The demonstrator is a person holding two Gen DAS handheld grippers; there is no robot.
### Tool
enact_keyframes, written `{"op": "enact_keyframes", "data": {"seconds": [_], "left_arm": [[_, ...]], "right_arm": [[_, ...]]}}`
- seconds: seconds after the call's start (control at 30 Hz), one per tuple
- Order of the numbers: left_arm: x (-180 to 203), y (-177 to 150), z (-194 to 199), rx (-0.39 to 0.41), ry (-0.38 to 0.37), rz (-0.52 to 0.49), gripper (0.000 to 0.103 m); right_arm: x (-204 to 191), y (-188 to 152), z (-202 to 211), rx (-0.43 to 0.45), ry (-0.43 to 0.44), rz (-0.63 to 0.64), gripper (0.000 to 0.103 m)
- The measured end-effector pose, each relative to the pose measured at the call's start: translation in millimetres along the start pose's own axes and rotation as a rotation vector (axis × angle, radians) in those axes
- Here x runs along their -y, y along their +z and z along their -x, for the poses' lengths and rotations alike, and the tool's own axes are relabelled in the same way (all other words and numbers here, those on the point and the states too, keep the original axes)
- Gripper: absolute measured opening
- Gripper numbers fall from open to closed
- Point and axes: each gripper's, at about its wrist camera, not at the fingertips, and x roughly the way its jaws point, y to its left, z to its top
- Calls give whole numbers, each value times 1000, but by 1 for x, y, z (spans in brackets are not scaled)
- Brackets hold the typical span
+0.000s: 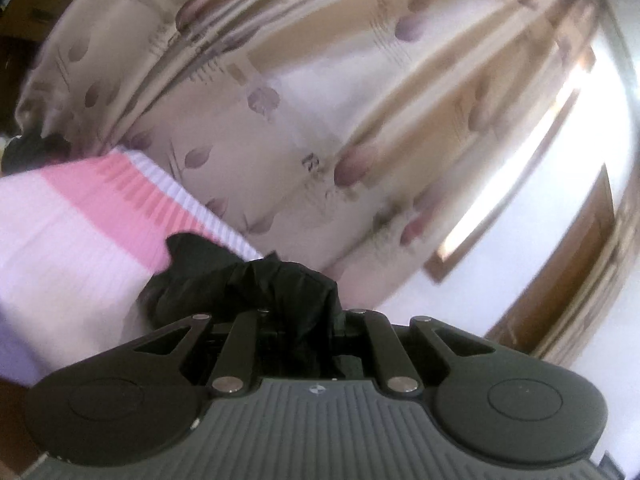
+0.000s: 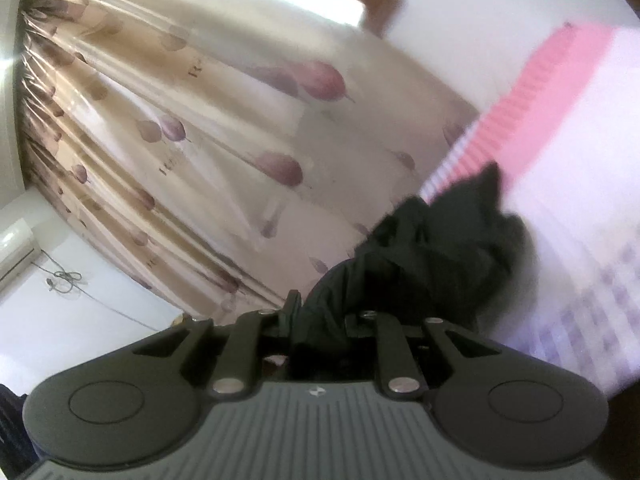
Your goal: Fold large clothes
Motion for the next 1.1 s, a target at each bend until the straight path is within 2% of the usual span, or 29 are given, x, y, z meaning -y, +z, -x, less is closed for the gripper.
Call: {"op": "enact_keyframes", "data": {"seconds": [0.1, 0.3, 0.53, 0.57, 0.67, 0.77, 0.83, 0.87, 0.9, 0.93, 0.97, 1.0, 1.07, 1.1], "left_arm": [[3, 19, -31, 30, 17, 7, 13], [5, 49, -120, 45, 79, -60, 14], [-22, 58, -227, 16, 175, -66, 18], [-27, 56, -237, 14, 184, -65, 19], [-43, 49, -267, 1, 225, -74, 23], [-53, 41, -289, -23, 264, -107, 39], [-57, 37, -296, -15, 271, -107, 61], [-56, 35, -298, 0, 278, -120, 70], [-54, 33, -297, 27, 307, -144, 94], [-50, 31, -294, 64, 336, -165, 101], [-46, 29, -291, 103, 340, -184, 103], [-45, 29, -289, 113, 325, -200, 102], [-39, 29, -291, 81, 302, -218, 102], [-36, 27, -292, 65, 281, -224, 100]], "right_arm": [[5, 35, -21, 11, -20, 3, 18], [31, 90, -113, -1, -92, -11, 18], [89, 116, -249, -37, -172, -56, 18], [96, 115, -280, -44, -184, -64, 18], [123, 118, -316, -61, -245, -76, 19], [144, 114, -360, -77, -294, -85, 21], [153, 110, -384, -107, -285, -90, 25], [157, 108, -387, -100, -279, -104, 31], [158, 107, -391, -98, -272, -114, 38], [156, 104, -395, -96, -252, -115, 43], [155, 102, -391, -76, -241, -109, 55], [151, 100, -389, -56, -239, -90, 72], [135, 94, -381, -9, -258, -25, 89], [125, 91, -379, 5, -254, 27, 89]]}}
